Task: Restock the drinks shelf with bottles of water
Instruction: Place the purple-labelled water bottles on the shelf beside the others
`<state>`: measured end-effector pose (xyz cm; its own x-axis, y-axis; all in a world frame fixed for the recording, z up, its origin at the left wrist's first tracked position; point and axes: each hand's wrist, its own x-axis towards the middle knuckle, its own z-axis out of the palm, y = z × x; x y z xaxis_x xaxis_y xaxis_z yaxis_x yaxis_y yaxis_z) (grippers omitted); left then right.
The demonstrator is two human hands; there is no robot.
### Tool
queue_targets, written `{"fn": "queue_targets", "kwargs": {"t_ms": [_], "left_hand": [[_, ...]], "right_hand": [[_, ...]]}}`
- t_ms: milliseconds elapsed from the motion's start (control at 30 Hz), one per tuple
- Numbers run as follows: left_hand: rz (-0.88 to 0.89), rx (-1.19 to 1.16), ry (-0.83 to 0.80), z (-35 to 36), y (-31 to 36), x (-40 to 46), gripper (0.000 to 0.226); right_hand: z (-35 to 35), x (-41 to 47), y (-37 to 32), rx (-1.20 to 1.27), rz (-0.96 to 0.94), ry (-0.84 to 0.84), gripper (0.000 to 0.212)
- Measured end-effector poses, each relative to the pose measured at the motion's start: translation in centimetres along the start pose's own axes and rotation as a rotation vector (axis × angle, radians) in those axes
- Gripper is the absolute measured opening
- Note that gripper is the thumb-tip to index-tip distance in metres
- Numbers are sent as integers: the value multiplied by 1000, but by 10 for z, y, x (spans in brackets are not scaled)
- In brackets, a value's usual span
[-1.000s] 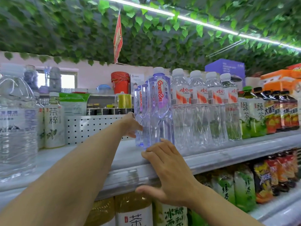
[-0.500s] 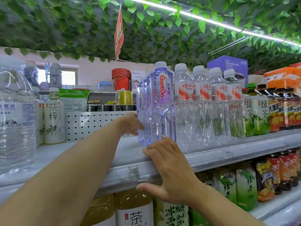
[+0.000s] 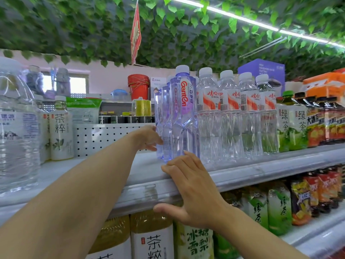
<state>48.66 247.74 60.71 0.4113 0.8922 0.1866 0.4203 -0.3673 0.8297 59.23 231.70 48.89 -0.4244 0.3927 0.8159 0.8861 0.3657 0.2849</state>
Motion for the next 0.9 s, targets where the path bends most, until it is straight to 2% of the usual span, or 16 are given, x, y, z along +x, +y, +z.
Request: {"fn": "queue_targets", "kwargs": {"t_ms": [167, 300, 400, 667, 900], "left_hand": [[-10, 12, 7, 1, 4, -10, 34], [-61, 117, 19, -3, 6, -26, 53], [-54, 222, 88, -7, 6, -49, 54], [207, 175, 198, -6, 4, -117, 37], [415, 162, 101, 25, -12, -189, 22]], "right_hand": [[-2, 0, -3, -8, 9, -15, 64], [-6, 0, -7, -20, 21, -47, 64], [-10, -1, -12, -34, 35, -64, 63], [-23, -11, -35, -142, 177, -166, 64], [-44, -60, -63, -233, 321, -212, 59]]}}
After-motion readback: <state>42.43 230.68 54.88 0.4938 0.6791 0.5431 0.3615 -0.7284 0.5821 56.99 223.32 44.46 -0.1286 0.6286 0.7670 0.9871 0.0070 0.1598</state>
